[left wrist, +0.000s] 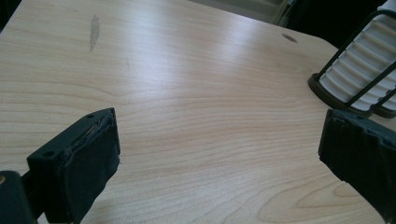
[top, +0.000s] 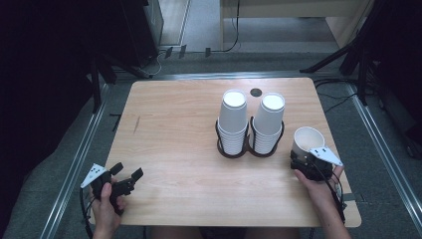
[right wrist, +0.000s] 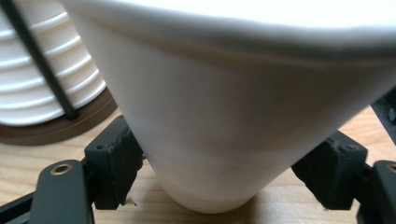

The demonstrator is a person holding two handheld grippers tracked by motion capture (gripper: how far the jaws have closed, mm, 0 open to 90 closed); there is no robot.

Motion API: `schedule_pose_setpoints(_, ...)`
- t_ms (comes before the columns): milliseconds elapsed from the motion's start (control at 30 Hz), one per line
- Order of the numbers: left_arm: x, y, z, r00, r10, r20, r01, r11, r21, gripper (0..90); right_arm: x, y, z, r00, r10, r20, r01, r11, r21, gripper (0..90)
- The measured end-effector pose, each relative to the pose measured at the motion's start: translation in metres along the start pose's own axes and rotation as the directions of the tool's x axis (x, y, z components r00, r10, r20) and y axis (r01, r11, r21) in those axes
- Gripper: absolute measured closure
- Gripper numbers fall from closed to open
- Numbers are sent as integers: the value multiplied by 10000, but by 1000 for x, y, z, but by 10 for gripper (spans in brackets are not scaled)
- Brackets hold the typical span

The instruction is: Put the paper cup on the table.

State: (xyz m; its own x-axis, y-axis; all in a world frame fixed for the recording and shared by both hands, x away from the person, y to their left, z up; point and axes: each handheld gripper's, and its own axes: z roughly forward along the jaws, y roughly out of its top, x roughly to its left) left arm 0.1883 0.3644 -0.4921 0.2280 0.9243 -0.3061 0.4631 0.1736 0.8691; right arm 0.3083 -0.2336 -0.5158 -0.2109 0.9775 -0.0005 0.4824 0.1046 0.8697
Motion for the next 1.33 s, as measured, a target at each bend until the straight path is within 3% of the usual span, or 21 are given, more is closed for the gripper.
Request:
schedule_pose_setpoints(100,-1,0,0,10000,26,-16,-26,10000,4,0,-2,0,0,9994,94,-339,-92,10000,36,207)
schedule_pose_setpoints(167,-2,0,0,10000,60,-12,-60,10000,36,0,-5,0,-2,9964,376,-765,-377,9993,-4,143)
schedule_pose_setpoints(233,-6,1,-2,9990,437,18,-437,9990,42,0,-9,0,-6,9884,507,-1435,-514,9987,-9,114)
schedule_pose_setpoints(267,-7,0,-2,9980,627,-111,-625,9979,151,0,-10,0,-7,9880,438,-1480,-441,9990,7,88)
schedule_pose_setpoints(400,-2,-2,-1,9994,227,-280,-224,9997,124,0,-17,-2,-13,9728,621,-2231,-607,9981,130,1)
schedule_pose_setpoints(600,-3,-3,-2,9990,292,-327,-287,9995,164,0,-20,-10,-27,9836,-93,-1802,94,10000,-2,0)
schedule_pose_setpoints(933,-1,-4,-2,9993,173,-343,-166,9997,201,0,-48,-26,-49,9952,361,-910,-335,9990,300,0)
schedule_pose_setpoints(1100,-3,-4,0,9990,293,-349,-283,9991,301,0,-52,-32,-56,9979,90,-634,-46,9976,691,0)
schedule_pose_setpoints(1333,-4,-4,2,9987,340,-372,-326,9987,390,0,-52,-33,-56,9981,120,-601,-76,9974,722,0)
